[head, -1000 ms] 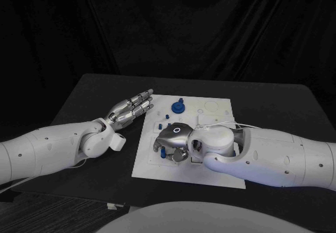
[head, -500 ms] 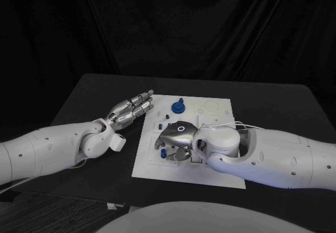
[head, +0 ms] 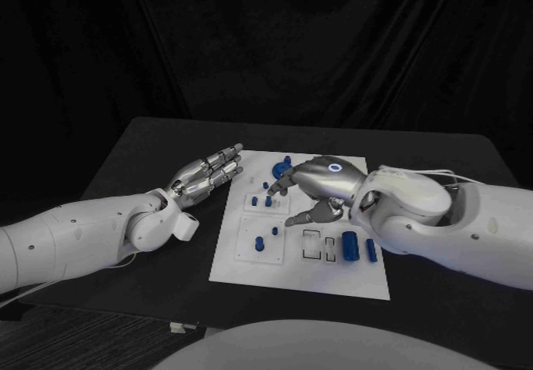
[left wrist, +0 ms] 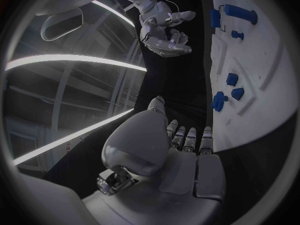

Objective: Assemble the parts on the task board

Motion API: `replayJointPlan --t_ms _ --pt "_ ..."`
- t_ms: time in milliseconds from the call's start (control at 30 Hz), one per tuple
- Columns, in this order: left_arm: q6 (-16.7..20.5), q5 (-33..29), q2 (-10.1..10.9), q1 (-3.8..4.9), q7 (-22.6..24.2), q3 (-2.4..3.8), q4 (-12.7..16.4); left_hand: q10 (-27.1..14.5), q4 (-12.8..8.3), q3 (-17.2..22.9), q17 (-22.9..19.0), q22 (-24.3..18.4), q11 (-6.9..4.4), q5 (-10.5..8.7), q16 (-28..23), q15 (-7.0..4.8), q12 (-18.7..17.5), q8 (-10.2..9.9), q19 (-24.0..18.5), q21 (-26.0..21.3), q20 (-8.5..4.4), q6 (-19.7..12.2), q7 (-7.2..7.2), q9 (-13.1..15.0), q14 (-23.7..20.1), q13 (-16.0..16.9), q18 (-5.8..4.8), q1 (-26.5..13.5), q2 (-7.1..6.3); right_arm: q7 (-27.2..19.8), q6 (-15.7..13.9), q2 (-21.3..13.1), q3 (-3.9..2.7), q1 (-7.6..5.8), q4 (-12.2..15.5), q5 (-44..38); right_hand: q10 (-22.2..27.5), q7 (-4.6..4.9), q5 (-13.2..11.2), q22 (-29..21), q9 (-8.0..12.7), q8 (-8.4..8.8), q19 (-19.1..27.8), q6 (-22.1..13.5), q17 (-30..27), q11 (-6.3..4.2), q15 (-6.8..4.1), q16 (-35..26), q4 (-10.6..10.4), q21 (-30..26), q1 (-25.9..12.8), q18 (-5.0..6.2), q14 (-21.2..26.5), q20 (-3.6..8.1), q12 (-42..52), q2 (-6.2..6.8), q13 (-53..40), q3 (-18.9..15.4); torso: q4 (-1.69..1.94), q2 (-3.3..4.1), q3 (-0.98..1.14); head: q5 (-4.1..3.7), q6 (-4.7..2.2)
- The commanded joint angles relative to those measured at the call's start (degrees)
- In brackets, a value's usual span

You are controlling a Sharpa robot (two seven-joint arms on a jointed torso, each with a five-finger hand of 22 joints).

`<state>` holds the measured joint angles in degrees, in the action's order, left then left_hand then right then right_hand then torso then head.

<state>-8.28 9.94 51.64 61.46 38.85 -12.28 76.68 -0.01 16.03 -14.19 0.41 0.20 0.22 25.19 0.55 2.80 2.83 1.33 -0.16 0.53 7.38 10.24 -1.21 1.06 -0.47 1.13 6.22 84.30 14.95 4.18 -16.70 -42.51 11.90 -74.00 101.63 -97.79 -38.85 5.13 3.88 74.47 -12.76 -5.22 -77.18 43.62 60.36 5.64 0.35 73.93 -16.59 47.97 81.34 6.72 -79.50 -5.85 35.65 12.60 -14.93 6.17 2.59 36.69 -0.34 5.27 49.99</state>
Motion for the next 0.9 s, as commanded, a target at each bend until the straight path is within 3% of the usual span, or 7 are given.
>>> replayJointPlan --t_ms 33,133,167,233,367,633,900 --pt "-0.41 -0.04 0.08 -0.06 1.66 0.05 0.14 0.06 -0.11 1.17 -0.41 -0.20 0.28 1.06 -0.55 0.70 0.36 0.41 0.16 -0.53 0.24 0.17 0.25 0.50 0.47 -0.48 1.96 0.76 -0.01 -5.69 -13.12 -3.59 -0.03 -2.75 1.59 8.84 -3.05 -0.03 -1.02 7.03 0.23 -1.18 -2.00 1.54 2.54 -0.90 -0.39 1.94 0.16 5.87 -1.72 -0.21 -1.04 -0.03 5.23 -0.76 -3.10 0.49 0.03 -0.02 -0.02 -0.05 0.01" --pt "-0.28 -0.04 0.18 -0.07 1.63 0.05 0.23 0.06 -0.11 1.17 -0.41 -0.20 0.28 1.06 -0.55 0.70 0.36 0.41 0.16 -0.53 0.24 0.17 0.25 0.50 0.47 -0.48 1.96 0.76 -0.01 -5.34 -14.50 -6.25 -0.03 -4.44 1.87 10.50 -7.80 0.67 -0.65 9.18 -0.32 -2.77 -5.13 4.77 3.07 -3.32 -1.56 2.45 0.32 15.67 -3.95 -1.69 -1.33 1.03 17.76 -2.49 -10.72 0.86 0.01 0.01 -0.05 -0.18 0.01" --pt "-0.24 -0.04 0.19 -0.07 1.62 0.05 0.26 0.06 -0.14 1.17 -0.41 -0.20 0.30 1.10 -0.55 0.72 0.44 0.42 0.16 -0.53 0.25 0.24 0.27 0.51 0.47 -0.47 1.95 0.81 -0.03 -4.26 -13.74 -6.93 -0.02 -4.78 1.86 10.82 -35.14 0.37 1.17 11.20 -1.79 -6.04 -7.80 11.10 8.76 -4.90 -3.15 5.56 0.73 24.38 -5.12 -3.28 -4.00 2.00 42.97 -5.12 -50.18 1.67 0.00 0.03 -0.04 -0.18 0.01" --pt "-0.15 -0.04 0.24 -0.07 1.62 0.05 0.38 0.06 -0.14 1.17 -0.41 -0.20 0.30 1.11 -0.55 0.73 0.46 0.43 0.16 -0.53 0.26 0.26 0.27 0.52 0.47 -0.46 1.95 0.82 -0.04 -0.16 -9.44 -8.12 -0.02 -5.32 1.60 11.35 -51.15 -1.19 3.56 13.58 -3.22 -8.84 -10.85 17.13 26.50 -6.10 -4.09 14.66 0.44 34.41 -12.78 -5.18 -9.77 3.23 54.35 -6.58 -75.07 0.97 -0.01 0.03 -0.04 -0.16 0.01" --pt "0.08 -0.04 0.33 -0.08 1.67 0.05 0.64 0.08 -0.18 1.17 -0.41 -0.20 0.34 1.16 -0.55 0.84 0.53 0.45 0.16 -0.53 0.39 0.35 0.30 0.52 0.47 -0.45 1.95 0.92 -0.11 7.92 1.75 -9.08 -0.01 -5.74 0.08 11.88 -51.15 -3.12 2.88 14.48 -5.65 -9.97 -11.74 22.55 29.29 -7.88 -5.74 15.92 -0.30 38.41 -26.28 -5.90 -10.41 4.98 54.35 -4.75 -75.07 3.61 0.05 0.04 -0.05 -0.46 0.01" --pt "1.47 -0.04 0.31 -0.08 3.56 0.05 1.18 0.29 0.51 0.64 -0.41 -0.20 0.60 0.74 -0.55 0.65 1.18 0.68 0.16 -0.53 0.80 1.37 0.06 0.61 0.47 -0.35 2.44 0.73 -0.75 18.15 16.49 -9.54 -0.01 -5.14 -1.84 12.19 -51.15 -3.57 7.60 15.53 -6.69 -9.26 -12.81 24.82 29.64 -7.71 -6.69 16.07 -0.12 42.01 -26.66 -6.72 -10.50 5.78 54.35 -6.57 -75.07 5.58 0.03 0.00 -0.09 -0.73 0.01" --pt "6.92 6.06 0.69 -0.08 8.07 0.05 2.13 0.64 0.75 -1.49 -0.41 -0.20 -0.97 -3.71 -0.55 -3.84 1.87 0.81 0.16 -0.53 -4.40 3.08 -0.57 0.72 0.47 -0.23 1.98 -2.29 -1.42 25.28 23.44 -8.88 -0.01 -4.72 -2.49 18.16 -51.15 -4.70 8.42 14.90 -9.36 -10.67 -12.12 27.88 28.81 -8.68 -7.37 15.70 0.08 40.21 -26.53 -6.24 -10.30 6.32 54.35 -6.98 -75.07 6.02 0.09 0.24 0.00 -0.85 0.01"
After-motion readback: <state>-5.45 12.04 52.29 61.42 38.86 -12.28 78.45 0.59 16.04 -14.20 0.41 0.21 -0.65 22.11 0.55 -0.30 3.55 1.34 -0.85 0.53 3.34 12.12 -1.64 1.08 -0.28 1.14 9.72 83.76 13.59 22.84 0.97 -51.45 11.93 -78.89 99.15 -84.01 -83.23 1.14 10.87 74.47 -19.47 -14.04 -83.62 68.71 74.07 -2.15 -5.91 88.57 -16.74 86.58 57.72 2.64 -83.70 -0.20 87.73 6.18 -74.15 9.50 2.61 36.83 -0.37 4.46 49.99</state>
